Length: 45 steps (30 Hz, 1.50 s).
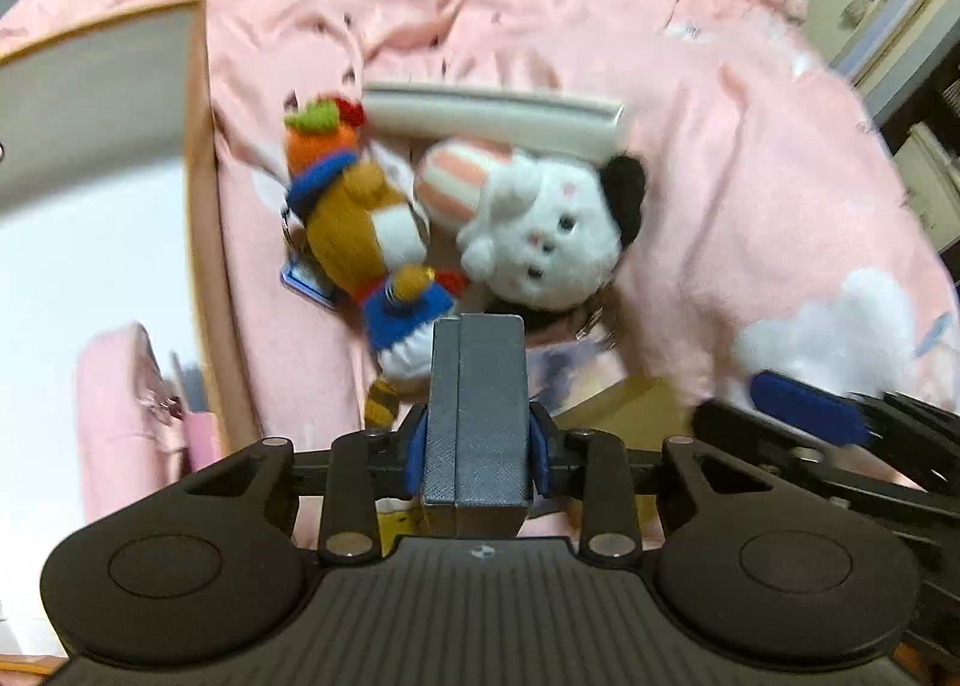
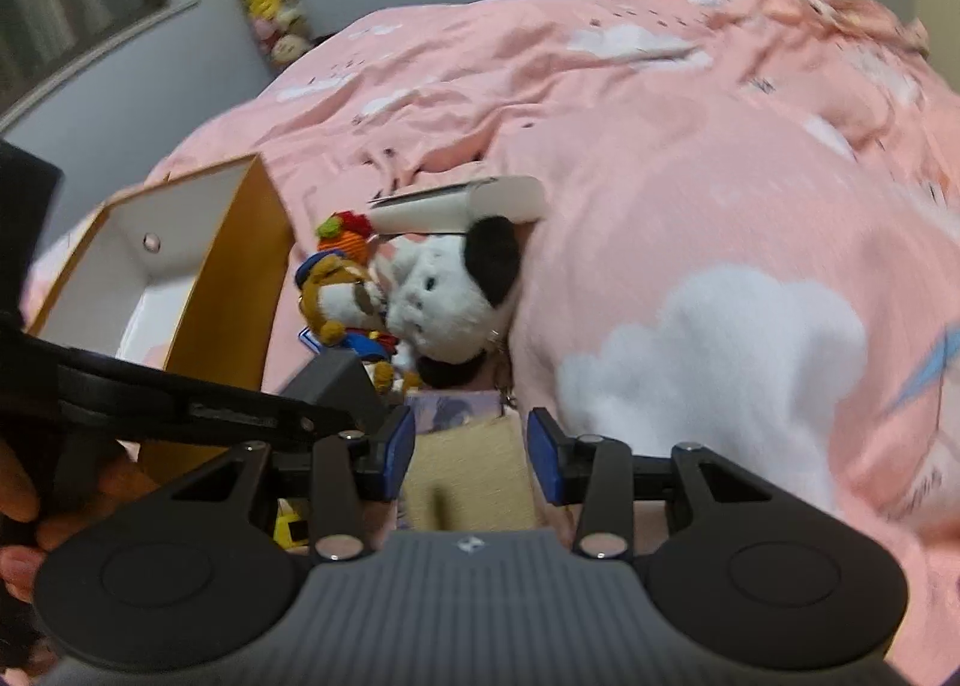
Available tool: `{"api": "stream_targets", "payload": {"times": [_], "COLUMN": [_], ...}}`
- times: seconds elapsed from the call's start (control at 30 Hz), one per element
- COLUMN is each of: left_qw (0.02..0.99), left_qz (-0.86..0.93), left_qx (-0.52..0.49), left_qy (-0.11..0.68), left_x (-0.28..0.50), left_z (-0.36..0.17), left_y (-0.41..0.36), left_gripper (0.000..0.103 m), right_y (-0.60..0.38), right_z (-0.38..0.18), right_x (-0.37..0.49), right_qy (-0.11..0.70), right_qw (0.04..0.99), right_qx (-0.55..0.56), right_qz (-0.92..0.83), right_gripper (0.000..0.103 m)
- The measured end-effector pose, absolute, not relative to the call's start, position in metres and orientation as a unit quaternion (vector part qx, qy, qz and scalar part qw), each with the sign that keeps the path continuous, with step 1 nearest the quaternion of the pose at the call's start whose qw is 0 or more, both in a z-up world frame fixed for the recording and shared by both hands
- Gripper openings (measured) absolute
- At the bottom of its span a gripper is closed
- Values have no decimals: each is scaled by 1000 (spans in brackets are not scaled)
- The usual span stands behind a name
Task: Organize objects
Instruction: 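Grasp the dark grey card box with the left gripper, then place the grey box in the shoebox while the right gripper grasps the photo card box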
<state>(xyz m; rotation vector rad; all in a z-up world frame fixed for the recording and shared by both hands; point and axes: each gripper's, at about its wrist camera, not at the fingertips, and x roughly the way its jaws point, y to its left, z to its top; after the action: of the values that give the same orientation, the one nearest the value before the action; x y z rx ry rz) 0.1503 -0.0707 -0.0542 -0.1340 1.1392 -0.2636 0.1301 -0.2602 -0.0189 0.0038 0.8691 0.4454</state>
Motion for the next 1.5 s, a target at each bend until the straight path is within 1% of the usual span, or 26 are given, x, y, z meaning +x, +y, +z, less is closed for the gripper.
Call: {"api": "stream_targets", "payload": {"times": [0.13,0.23,0.27,0.3,0.4,0.5,0.53,0.6,0.63,0.73,0.8,0.93,0.97,1.03,1.2,1.37,1.5], "left_qw": [851,870,876,883,901,915,918,923,923,918,915,909,908,907,889,879,871], "left_qz": [-132,-135,-134,-133,-118,-98,-90,-75,-69,-56,-46,-31,-26,-14,9,11,13], "left_qx": [-73,-87,-92,-96,-101,-102,-102,-105,-109,-124,-132,-148,-151,-148,-141,-116,-105], "left_qy": [503,467,453,440,404,378,372,364,363,373,379,388,389,394,435,461,479], "left_x": [152,130,130,130,125,118,116,112,111,112,112,111,110,107,108,110,113], "left_z": [-28,-2,4,11,31,42,44,44,42,33,27,18,16,13,-7,-30,-44], "left_y": [-58,-44,-39,-35,-17,1,7,19,24,41,51,71,75,82,89,85,81], "left_gripper": [37,37,37,37,37,37,37,37,37,37,37,37,37,37,37,37,37], "right_y": [-236,-216,-209,-203,-190,-184,-183,-181,-181,-181,-182,-184,-185,-187,-191,-192,-196], "right_z": [-18,-20,-21,-23,-30,-45,-49,-60,-65,-82,-90,-102,-105,-106,-91,-57,-30], "right_x": [141,147,149,151,166,189,193,203,207,213,215,222,223,223,213,191,182], "right_qy": [436,449,452,457,482,523,532,554,565,588,599,616,617,616,599,534,487], "right_qw": [871,858,853,849,836,815,810,797,791,780,773,759,758,759,771,812,838], "right_qx": [-44,-74,-84,-94,-115,-122,-123,-124,-120,-116,-106,-85,-83,-82,-79,-109,-105], "right_qz": [224,239,246,248,237,218,214,207,202,181,181,192,192,195,200,211,221], "right_gripper": [44,45,47,51,52,52,52,58,60,61,64,64,65,62,61,61,60]}}
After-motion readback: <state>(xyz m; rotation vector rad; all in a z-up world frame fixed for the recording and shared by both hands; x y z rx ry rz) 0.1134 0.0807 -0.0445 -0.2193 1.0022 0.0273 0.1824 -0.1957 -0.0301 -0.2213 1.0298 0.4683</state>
